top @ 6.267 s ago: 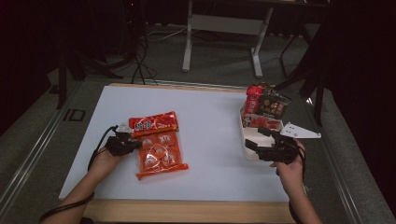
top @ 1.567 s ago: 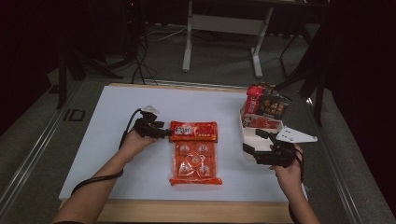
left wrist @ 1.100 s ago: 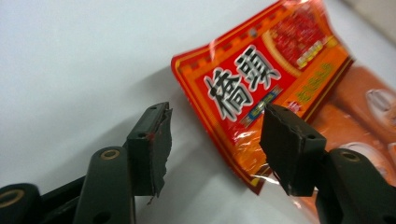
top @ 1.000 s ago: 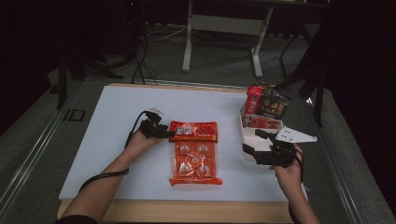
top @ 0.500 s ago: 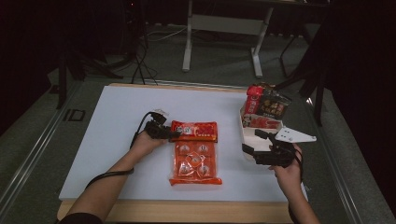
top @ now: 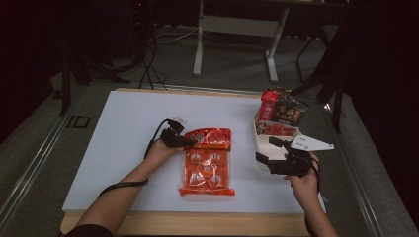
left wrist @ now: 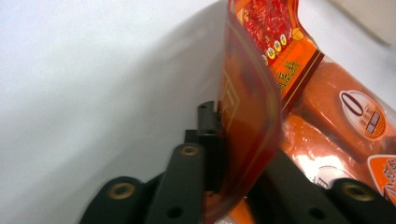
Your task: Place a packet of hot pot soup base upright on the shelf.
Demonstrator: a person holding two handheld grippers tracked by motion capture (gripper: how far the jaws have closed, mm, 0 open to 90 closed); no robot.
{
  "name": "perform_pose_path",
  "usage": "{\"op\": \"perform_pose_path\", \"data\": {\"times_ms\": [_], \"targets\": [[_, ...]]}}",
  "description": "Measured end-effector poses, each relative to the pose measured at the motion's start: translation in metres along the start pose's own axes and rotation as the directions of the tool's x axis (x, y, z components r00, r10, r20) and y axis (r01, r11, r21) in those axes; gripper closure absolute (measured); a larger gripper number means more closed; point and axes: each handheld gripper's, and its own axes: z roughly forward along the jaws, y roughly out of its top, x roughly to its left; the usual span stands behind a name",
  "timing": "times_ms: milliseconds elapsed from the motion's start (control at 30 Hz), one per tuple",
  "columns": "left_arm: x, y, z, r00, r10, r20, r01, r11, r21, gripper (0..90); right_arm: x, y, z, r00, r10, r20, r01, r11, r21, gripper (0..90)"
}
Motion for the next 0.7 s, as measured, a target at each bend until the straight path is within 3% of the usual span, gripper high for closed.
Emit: {"op": "perform_pose_path", "data": {"times_ms": [167,433,533,700], "targets": [[-0.002,0.003,-0.005,1.0000,-0.006,0.002,0.006,1.0000,-0.008,88.9,0.000,0.000,0.000,1.0000,-0.001,0.001,0.001,1.000,0.001,18.2],[-0.012,0.012,-0.028,0.9989,0.041,0.024,-0.040,0.9970,-0.066,88.9,0.001,0.001,-0.001,1.0000,0.006,-0.001,-0.006,1.000,0.002,17.8],[-0.019,0.015,-0.036,0.9975,0.068,0.017,-0.066,0.9942,-0.084,88.9,0.003,0.001,-0.001,0.9997,-0.015,0.017,0.015,1.000,0.002,15.7],[-0.028,0.019,-0.050,0.9963,0.080,0.030,-0.076,0.9909,-0.111,88.9,0.003,0.003,-0.001,0.9988,-0.048,0.011,0.048,0.999,-0.010,15.2]]}}
